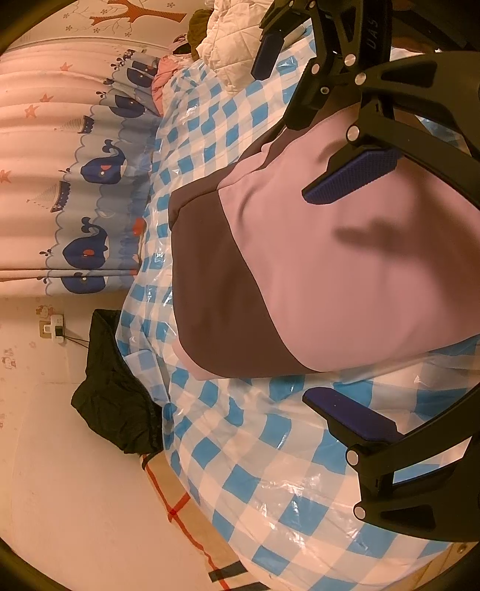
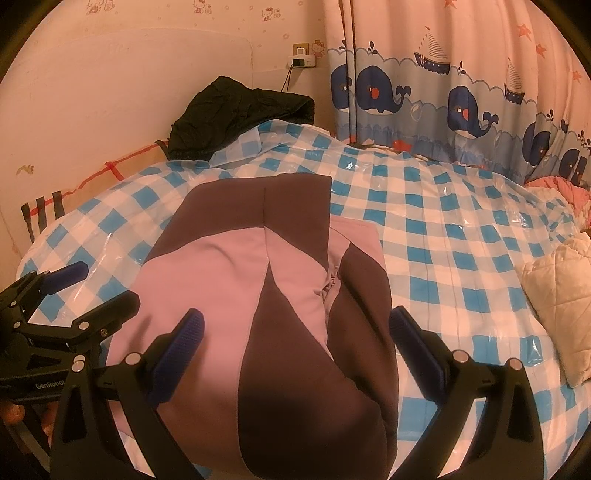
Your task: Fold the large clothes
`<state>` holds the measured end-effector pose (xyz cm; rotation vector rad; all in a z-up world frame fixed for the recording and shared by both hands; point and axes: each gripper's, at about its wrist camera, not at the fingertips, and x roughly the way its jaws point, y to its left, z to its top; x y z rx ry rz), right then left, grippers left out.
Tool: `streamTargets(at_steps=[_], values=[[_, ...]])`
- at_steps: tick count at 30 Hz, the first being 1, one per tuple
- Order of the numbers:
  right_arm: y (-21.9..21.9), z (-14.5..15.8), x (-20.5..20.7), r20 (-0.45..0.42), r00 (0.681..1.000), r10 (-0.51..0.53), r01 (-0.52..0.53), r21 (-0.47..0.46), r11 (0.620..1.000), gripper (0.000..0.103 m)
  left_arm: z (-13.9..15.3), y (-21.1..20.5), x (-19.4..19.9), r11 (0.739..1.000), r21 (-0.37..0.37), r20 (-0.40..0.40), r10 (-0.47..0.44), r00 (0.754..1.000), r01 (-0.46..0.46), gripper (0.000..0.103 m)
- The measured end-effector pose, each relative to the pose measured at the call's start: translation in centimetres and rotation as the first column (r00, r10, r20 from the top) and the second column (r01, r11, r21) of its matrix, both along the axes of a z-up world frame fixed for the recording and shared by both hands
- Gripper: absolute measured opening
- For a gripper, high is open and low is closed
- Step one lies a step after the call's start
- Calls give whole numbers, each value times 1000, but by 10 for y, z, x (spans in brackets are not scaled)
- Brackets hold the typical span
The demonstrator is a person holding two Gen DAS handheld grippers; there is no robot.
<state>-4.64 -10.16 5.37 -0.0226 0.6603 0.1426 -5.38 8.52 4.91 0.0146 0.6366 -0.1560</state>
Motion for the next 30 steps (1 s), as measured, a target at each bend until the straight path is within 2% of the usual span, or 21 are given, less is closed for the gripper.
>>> streamTargets(at_steps=[30], values=[[0,-1,0,-11,1000,-3,3,-9,1000,96,-1,4,0,1000,-2,-8,3,1000,-3,95]])
